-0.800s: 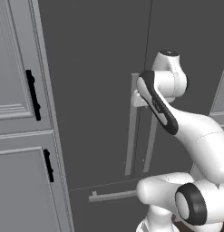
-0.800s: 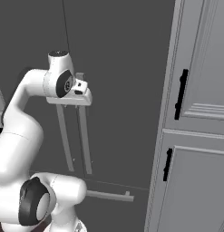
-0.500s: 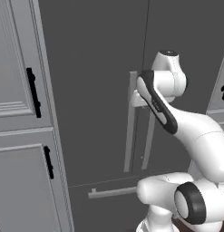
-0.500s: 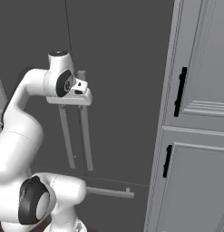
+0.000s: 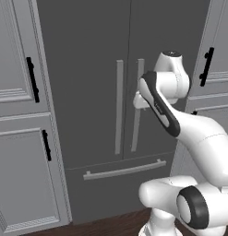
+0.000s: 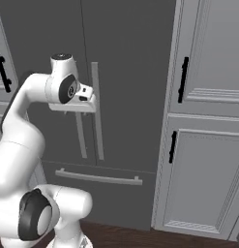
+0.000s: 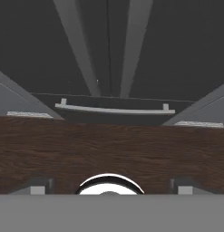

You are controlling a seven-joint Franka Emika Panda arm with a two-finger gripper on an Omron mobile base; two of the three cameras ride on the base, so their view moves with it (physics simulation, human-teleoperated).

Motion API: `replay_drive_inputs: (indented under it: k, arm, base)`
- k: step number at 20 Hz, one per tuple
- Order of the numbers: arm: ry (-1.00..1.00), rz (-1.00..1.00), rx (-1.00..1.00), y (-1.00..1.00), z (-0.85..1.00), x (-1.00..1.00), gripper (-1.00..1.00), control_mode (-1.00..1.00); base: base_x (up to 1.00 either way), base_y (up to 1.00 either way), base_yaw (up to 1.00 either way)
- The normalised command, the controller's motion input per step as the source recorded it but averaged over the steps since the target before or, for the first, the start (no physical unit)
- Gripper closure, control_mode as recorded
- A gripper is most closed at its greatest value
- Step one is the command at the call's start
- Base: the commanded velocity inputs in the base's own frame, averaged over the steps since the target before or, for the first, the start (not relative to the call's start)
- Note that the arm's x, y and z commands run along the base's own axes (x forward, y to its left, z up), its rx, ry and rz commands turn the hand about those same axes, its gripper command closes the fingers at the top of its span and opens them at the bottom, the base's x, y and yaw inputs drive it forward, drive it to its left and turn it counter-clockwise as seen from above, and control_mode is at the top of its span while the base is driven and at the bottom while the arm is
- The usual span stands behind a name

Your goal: Take the strawberry from the fridge and place it on top of the pancake, located on the dining counter.

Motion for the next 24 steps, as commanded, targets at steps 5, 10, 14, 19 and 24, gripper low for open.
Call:
replay_drive_inputs:
  k: [5,10,14,19,24]
  arm:
    - [-0.07,-0.02,0.0,0.0,-0.05,0.01,-1.0,-1.0]
    - [-0.29,0.0,0.03,-0.02,-0.26,0.62,-1.0,-1.0]
    - [-0.25,0.0,0.03,-0.25,-0.08,0.84,-1.0,-1.0]
    - [0.0,-0.11,0.08,-0.03,0.0,1.0,-1.0,-1.0]
    - [0.0,-0.09,0.0,0.0,-0.01,0.78,-1.0,-1.0]
  base:
    - [-0.06,0.0,0.0]
    - [0.0,0.0,0.0]
    - [0.0,0.0,0.0]
    - [0.0,0.0,0.0]
    - [0.0,0.0,0.0]
